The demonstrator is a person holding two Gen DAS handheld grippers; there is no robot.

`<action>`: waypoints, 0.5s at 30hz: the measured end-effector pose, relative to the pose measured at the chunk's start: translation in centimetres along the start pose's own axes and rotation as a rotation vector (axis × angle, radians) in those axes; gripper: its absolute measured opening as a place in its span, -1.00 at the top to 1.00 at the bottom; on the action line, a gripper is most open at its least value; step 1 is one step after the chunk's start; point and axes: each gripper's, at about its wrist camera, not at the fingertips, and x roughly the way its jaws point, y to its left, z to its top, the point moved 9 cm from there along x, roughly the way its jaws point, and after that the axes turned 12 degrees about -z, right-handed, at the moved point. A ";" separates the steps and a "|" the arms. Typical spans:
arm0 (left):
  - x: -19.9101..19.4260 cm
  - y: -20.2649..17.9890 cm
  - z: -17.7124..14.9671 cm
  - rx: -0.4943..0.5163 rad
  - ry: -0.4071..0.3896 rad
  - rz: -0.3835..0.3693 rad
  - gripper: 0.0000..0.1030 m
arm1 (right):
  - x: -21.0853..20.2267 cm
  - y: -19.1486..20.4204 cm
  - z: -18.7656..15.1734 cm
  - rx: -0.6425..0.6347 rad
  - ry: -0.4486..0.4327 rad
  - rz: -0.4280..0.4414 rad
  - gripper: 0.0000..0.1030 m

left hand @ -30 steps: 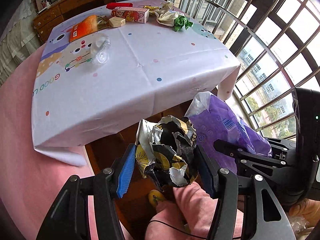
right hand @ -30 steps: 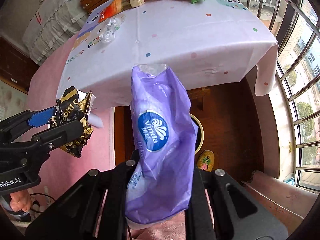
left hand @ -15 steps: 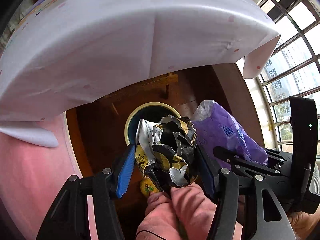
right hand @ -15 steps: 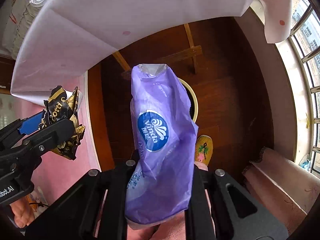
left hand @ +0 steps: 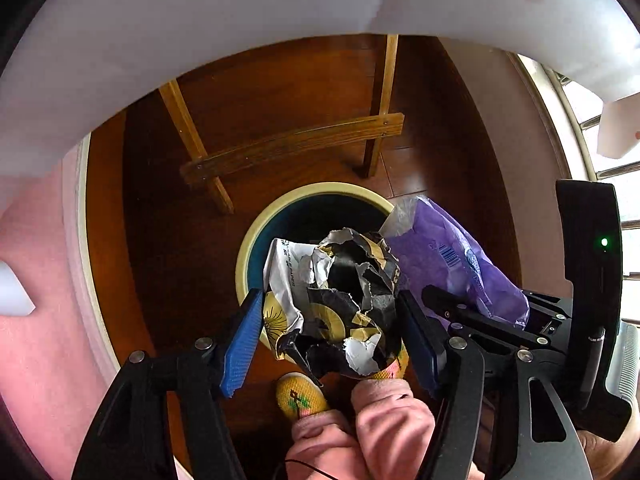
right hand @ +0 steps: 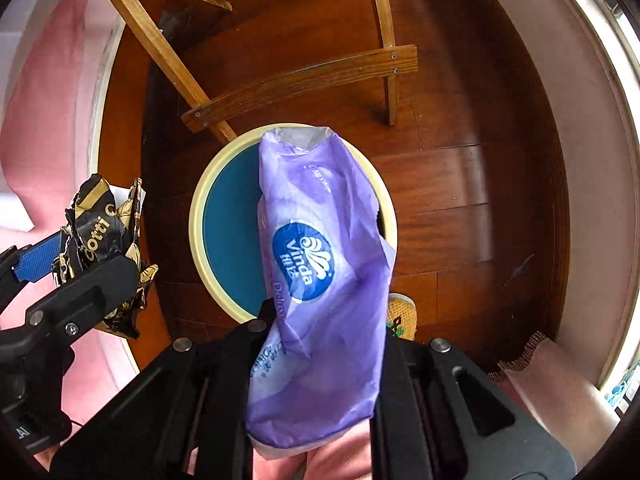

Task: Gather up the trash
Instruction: 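Carry the bag and wrapper over the bin and open both tools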

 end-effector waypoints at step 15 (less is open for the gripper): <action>-0.7 3.9 0.3 -0.033 -0.021 0.028 -0.84 | 0.9 1.0 1.1 0.020 0.004 0.058 -0.08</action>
